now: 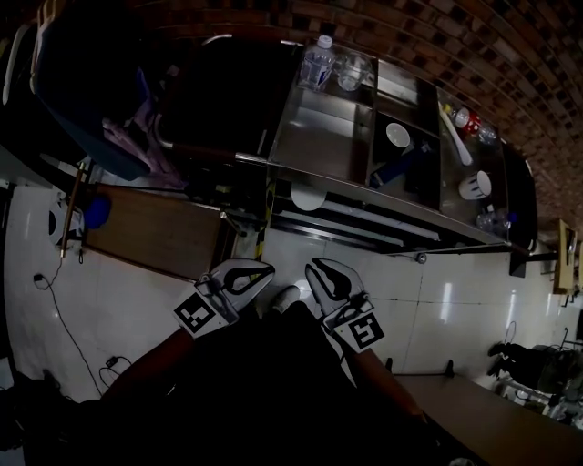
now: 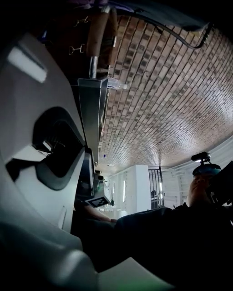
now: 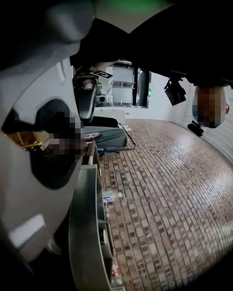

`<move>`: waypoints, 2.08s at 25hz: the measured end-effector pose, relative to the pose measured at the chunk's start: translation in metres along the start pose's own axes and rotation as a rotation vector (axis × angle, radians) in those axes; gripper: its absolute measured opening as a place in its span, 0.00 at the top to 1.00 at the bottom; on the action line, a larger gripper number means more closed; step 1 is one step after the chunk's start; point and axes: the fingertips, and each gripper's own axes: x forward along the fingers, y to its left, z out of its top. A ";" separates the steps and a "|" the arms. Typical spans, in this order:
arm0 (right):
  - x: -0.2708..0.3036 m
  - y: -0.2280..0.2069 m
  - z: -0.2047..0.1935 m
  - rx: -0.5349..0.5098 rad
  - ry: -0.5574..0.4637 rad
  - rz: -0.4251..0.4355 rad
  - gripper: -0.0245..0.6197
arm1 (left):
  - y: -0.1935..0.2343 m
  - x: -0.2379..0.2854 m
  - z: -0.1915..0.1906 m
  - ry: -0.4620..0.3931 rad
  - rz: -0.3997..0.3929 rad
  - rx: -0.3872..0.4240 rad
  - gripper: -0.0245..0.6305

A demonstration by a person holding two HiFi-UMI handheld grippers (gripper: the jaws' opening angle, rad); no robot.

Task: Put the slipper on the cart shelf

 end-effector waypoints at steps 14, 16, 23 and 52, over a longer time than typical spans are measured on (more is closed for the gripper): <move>-0.005 0.035 -0.008 -0.022 0.017 0.148 0.96 | -0.019 0.002 -0.004 0.033 0.047 0.011 0.96; -0.004 0.039 -0.010 0.001 0.012 0.165 0.96 | -0.021 -0.001 -0.005 0.034 0.059 0.014 0.96; 0.022 0.060 -0.010 0.020 0.034 0.196 0.96 | -0.005 -0.039 -0.004 0.026 0.091 0.001 0.96; 0.288 0.311 -0.014 0.061 0.055 -0.022 0.96 | 0.153 -0.377 0.000 -0.023 -0.057 0.009 0.96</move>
